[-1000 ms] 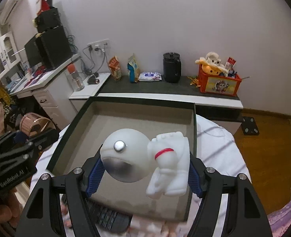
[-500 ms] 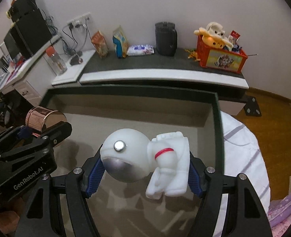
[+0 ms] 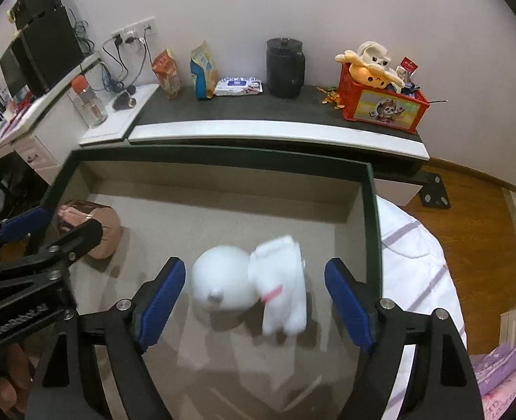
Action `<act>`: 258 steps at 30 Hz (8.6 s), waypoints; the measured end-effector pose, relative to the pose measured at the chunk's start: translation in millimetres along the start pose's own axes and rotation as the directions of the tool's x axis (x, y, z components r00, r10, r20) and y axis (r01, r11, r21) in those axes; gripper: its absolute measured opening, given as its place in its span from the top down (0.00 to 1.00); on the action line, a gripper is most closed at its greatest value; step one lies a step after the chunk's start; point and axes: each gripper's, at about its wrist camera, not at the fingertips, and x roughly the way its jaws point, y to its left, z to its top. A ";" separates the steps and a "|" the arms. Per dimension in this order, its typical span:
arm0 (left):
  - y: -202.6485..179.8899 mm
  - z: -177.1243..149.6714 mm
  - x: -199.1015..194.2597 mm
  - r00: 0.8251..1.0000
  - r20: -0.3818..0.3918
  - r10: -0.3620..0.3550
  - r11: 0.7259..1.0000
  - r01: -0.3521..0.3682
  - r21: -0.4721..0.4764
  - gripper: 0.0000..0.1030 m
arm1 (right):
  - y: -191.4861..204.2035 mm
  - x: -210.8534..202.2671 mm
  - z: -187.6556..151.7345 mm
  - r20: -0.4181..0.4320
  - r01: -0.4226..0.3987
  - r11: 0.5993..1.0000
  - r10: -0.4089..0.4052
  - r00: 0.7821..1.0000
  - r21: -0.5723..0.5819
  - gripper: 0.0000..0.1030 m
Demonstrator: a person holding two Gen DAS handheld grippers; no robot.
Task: Organize rigid objects
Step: 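Carry canister and astronaut into the box and open both grippers, then withdraw both grippers from the box back over the table, then close the left gripper on the pink block heart while the right grasps the glass bottle, then carry the block heart and glass bottle into the box and release both, then withdraw both grippers from the box back over the table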
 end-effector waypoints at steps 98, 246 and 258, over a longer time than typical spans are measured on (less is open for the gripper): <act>21.9 -225.7 -103.0 0.995 0.070 -0.073 0.995 0.078 -0.067 0.00 | 30.4 -108.1 -252.0 0.007 -0.101 0.995 0.101 0.995 -0.026 0.18; 42.3 -263.5 -211.0 0.967 0.234 -0.098 0.989 0.120 -0.081 0.00 | 13.7 -211.3 -249.3 0.261 -0.111 0.994 0.110 0.959 -0.012 0.17; 33.6 -264.4 -204.3 0.971 0.214 -0.103 0.991 0.118 -0.056 0.00 | 15.8 -208.2 -252.5 0.251 -0.108 0.994 0.108 0.962 -0.013 0.17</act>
